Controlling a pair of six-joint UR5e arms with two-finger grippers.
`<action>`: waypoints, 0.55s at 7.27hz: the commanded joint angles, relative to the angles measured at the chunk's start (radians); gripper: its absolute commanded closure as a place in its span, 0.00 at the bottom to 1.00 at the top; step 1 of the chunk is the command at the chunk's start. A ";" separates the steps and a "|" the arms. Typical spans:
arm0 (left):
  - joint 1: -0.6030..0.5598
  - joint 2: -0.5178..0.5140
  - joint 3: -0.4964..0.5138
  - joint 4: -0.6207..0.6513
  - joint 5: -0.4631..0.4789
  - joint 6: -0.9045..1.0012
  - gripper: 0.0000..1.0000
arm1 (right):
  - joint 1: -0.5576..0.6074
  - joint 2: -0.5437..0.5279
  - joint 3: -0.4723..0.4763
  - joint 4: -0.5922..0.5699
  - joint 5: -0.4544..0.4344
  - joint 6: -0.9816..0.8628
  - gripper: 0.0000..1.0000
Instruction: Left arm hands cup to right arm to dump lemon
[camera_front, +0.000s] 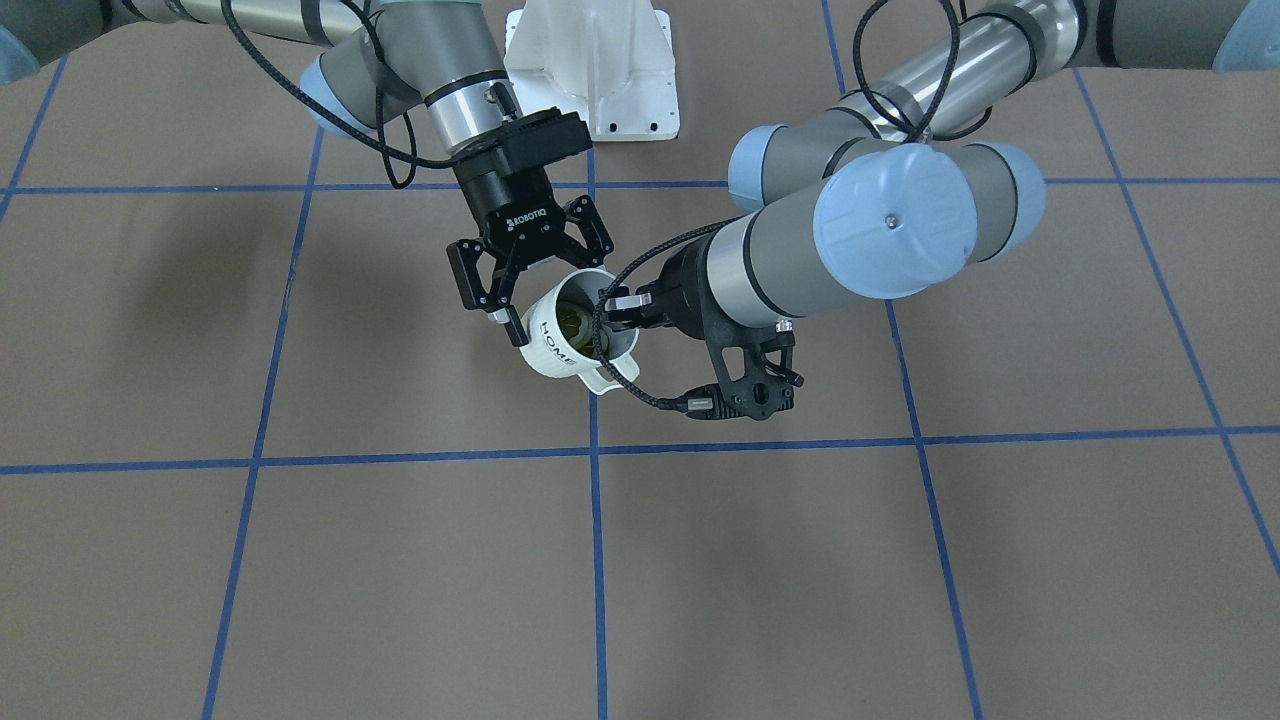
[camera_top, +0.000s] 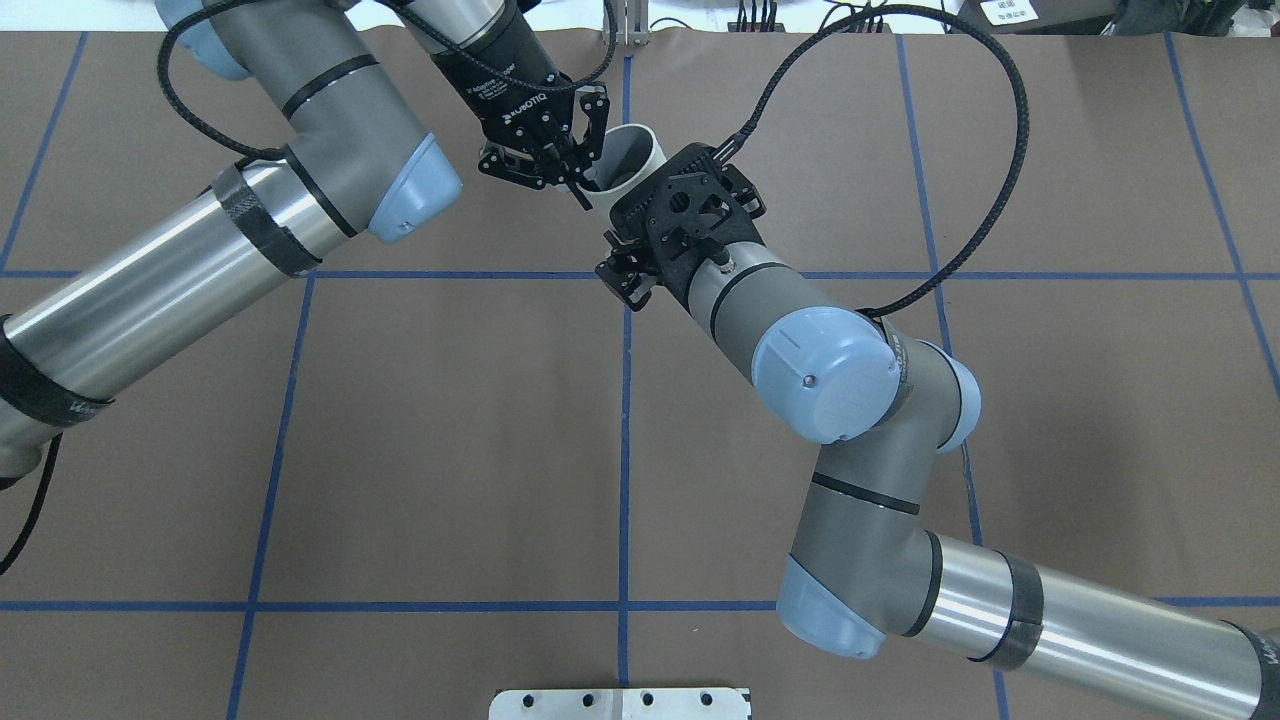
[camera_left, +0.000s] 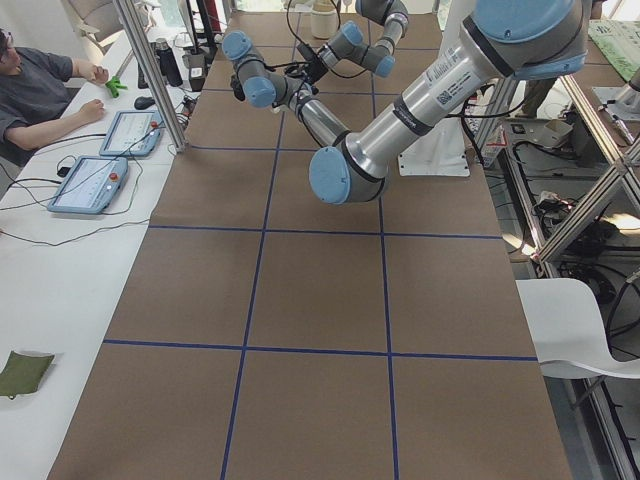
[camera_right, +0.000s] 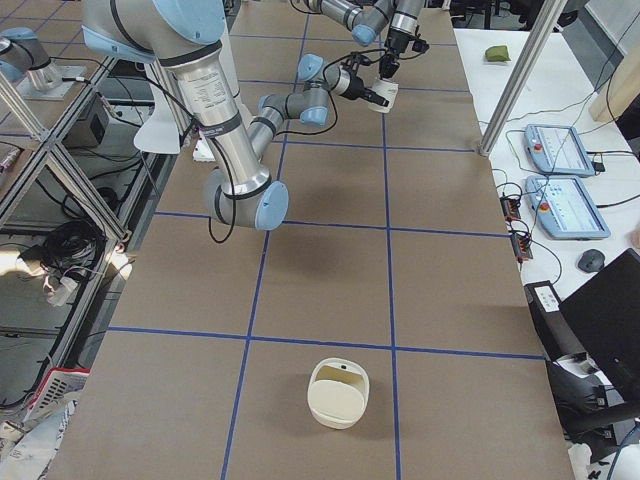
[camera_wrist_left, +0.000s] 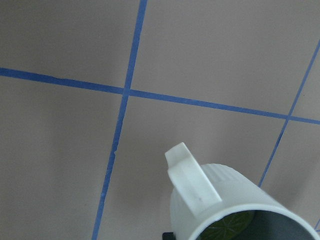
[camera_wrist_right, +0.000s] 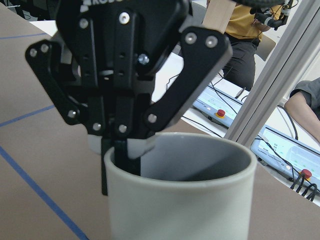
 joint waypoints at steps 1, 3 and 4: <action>0.002 0.003 -0.014 -0.001 -0.002 -0.016 1.00 | 0.000 -0.001 -0.002 0.002 0.000 0.000 0.01; 0.011 0.003 -0.020 -0.001 0.000 -0.019 1.00 | 0.000 -0.001 -0.002 0.003 0.000 0.000 0.01; 0.013 0.003 -0.020 -0.001 0.000 -0.019 1.00 | 0.000 -0.001 -0.002 0.002 0.000 0.000 0.01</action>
